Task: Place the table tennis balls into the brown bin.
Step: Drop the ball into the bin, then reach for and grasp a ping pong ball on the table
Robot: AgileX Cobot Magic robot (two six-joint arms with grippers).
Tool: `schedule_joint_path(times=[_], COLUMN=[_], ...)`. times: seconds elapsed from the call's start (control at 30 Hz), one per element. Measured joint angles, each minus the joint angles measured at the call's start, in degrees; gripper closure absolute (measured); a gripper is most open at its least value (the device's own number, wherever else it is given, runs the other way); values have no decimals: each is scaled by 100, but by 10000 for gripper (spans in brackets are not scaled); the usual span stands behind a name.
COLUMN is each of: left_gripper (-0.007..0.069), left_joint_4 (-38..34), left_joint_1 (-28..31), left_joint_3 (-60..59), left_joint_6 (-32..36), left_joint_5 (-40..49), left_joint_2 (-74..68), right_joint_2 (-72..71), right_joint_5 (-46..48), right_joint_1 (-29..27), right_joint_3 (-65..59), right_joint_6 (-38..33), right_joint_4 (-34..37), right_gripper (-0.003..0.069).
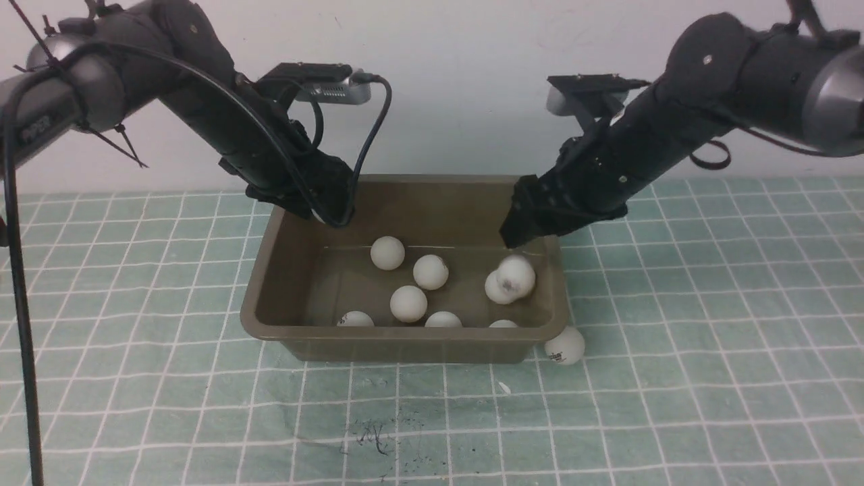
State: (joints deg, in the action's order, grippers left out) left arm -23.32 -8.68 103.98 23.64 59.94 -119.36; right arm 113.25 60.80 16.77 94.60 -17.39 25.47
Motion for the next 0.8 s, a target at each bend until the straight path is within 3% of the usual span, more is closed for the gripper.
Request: schedule_joint_path(times=[0.1,0.17,0.2,0.23,0.27,0.37,0.57,0.8], left_gripper=[122,221,221,372,468,596,629,629], left_joint_4=[165,299,299,393,429,406,258,106], left_joint_1=[90,231,231,409,535,910,1177,1163], left_joint_3=[178,243,243,214,145,-214,-1227,-1492], left_joint_6=[-161,-316,-316,-349,-362,-369,-260,-171], left_joint_5=[179,513,513,783,890,949,552,346], left_joint_2=[59,212,212,365,454,688,1184,1264], right_joint_2=[-177,-392,-419,-650,-806,-1144,-1190,-739], right_joint_5=[736,869,869,874,882,875,-946,-2344], right_joint_1=[-294,-565,-595,-812,-917,-1002,-252,277], right_joint_3=[64,-46,-71,-361,-614,-1527,-2970,-3102], right_joint_6=[571,944,944,1093,1141,1099,-139,-443], right_joint_4=[-799,-1437,-1437,-1663,-1676,-1370,-339,-388], right_gripper=[67,112,118,174,209,268,249,183])
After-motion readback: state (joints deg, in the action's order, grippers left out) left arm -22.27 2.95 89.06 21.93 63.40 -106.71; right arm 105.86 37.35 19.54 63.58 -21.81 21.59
